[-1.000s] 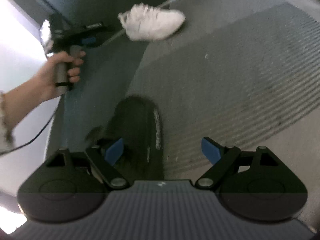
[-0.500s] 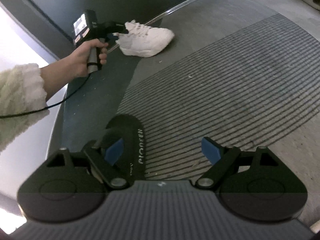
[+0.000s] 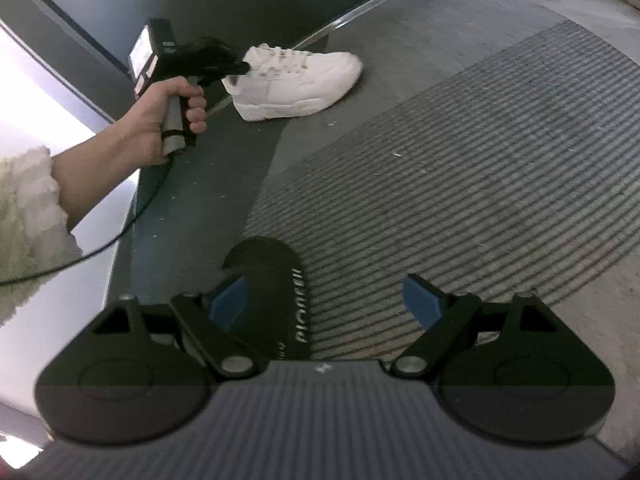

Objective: Organize scattered shoes
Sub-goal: 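Grasp the white sneaker's heel collar with the left gripper, then lift and carry the white sneaker with the left gripper toward the row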

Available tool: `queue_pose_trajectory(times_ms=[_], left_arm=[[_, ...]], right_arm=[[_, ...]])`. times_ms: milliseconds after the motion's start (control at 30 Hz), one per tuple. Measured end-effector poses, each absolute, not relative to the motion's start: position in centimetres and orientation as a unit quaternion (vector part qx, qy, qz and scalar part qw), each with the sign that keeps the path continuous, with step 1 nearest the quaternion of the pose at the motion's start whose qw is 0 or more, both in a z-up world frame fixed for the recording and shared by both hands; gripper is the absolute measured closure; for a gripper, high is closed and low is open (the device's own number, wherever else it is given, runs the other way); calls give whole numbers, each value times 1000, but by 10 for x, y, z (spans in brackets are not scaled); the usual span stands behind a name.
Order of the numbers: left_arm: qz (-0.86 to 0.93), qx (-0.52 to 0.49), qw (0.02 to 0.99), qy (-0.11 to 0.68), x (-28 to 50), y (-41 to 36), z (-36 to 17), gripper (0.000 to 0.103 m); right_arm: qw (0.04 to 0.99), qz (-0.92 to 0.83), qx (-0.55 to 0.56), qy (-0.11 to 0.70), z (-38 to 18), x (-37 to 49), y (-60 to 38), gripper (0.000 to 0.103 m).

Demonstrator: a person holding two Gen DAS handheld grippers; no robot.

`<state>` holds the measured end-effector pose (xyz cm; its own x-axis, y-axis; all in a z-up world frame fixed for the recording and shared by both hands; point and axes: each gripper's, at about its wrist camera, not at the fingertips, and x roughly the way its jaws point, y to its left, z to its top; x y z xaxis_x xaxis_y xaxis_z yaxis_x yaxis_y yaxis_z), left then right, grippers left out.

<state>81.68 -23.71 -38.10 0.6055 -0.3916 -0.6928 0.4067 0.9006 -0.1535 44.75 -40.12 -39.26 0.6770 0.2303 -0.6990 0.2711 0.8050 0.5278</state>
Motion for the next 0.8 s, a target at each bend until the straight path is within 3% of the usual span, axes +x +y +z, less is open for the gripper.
queue_pose_trajectory(times_ms=[233, 267, 300, 367, 533, 600, 733, 767, 800], left_arm=[[-241, -1, 884, 400, 783, -218, -375, 101], [-243, -3, 886, 394, 781, -211, -373, 92], [-239, 2, 891, 387, 781, -207, -373, 64], [-222, 22, 902, 369, 783, -195, -372, 27], [-248, 94, 897, 354, 799, -173, -373, 24], [-272, 126, 876, 378, 809, -178, -379, 17], [-265, 214, 867, 363, 810, -200, -384, 16], [-267, 234, 864, 357, 810, -205, -382, 22], [-276, 248, 860, 350, 808, -208, -379, 33]], right_arm=[[861, -10, 319, 397, -397, 458, -399, 16], [860, -9, 320, 397, -398, 460, -399, 16], [862, -6, 318, 395, -398, 461, -398, 16], [866, -2, 311, 391, -397, 466, -394, 16], [867, 6, 306, 392, -401, 472, -387, 16], [863, 7, 308, 400, -405, 471, -384, 16], [858, 0, 306, 411, -411, 467, -385, 16], [858, -2, 305, 412, -412, 466, -386, 16], [858, -5, 304, 414, -413, 465, -387, 16]])
